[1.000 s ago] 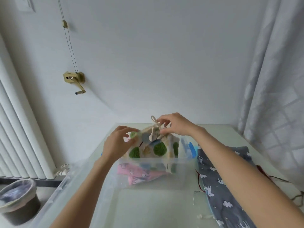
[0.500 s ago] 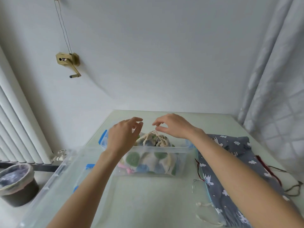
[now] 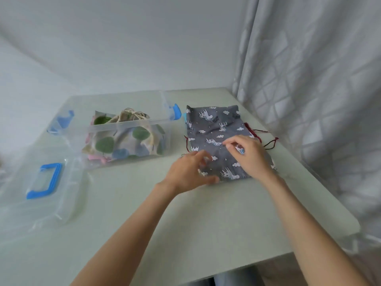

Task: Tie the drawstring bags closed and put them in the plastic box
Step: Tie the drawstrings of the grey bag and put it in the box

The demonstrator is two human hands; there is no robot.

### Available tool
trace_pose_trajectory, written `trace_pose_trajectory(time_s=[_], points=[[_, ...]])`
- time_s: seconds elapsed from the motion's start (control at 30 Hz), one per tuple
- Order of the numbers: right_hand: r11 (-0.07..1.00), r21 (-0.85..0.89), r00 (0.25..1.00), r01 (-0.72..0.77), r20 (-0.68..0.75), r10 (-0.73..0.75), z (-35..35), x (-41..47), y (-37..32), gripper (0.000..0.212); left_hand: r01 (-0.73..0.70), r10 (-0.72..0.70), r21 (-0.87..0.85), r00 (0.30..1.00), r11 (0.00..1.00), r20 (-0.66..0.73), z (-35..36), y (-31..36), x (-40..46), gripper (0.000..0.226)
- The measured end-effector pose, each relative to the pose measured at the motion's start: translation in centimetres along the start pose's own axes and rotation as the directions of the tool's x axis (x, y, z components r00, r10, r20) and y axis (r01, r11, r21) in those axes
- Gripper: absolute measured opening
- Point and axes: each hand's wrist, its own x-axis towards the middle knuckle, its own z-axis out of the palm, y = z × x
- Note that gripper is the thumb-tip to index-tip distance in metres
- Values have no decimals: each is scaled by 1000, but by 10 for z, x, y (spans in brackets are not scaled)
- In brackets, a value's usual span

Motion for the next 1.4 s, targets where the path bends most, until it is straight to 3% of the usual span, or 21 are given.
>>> trace_pose_trajectory(time_s=[0.1, 0.27, 0.4, 0.5, 0.63, 0.77, 0.93, 1.1, 1.2, 1.3, 1.4], points=[[987, -159, 999, -31, 27, 35, -13, -27, 29, 28, 52, -52, 4, 996, 999, 68, 20, -4, -5, 55], [933, -318, 986, -166, -40, 161, -25, -74, 67, 48, 32, -32, -7, 999, 999, 30, 24, -17, -11, 24], [920, -203, 941, -335, -116, 317, -24, -75, 74, 51, -3, 7, 102, 999, 995, -34, 21, -25, -15, 11], [917, -183, 932, -355, -144, 332, -23, -75, 75, 39, -11, 35, 184, 992, 983, -125, 19, -30, -20, 12], [924, -41, 915, -381, -162, 370, -28, -80, 80, 31, -23, 27, 91, 999, 996, -36, 11, -35, -24, 12], [919, 220, 924, -327, -129, 360, -31, -80, 68, 31, 13, -13, 96, 1000, 995, 0, 9, -37, -23, 14], [934, 239, 949, -268, -103, 298, -28, -78, 63, 14, -9, 4, 144, 999, 990, 39, 8, -43, -25, 6], [942, 294, 958, -158, -186, 219, -29, -74, 52, 9, -34, 38, 73, 998, 997, -52, 10, -47, -24, 5], [963, 252, 964, -96, -217, 153, -28, -62, 48, 9, -65, 66, 51, 997, 997, -29, 11, -49, -25, 16], [981, 189, 985, -48, -154, 78, -24, -40, 39, 12, -37, 39, 56, 999, 998, -29, 11, -45, -25, 20], [952, 300, 996, -64, -46, 81, -12, -20, 23, 13, -20, 22, 90, 1000, 996, -18, 10, -43, -26, 10]])
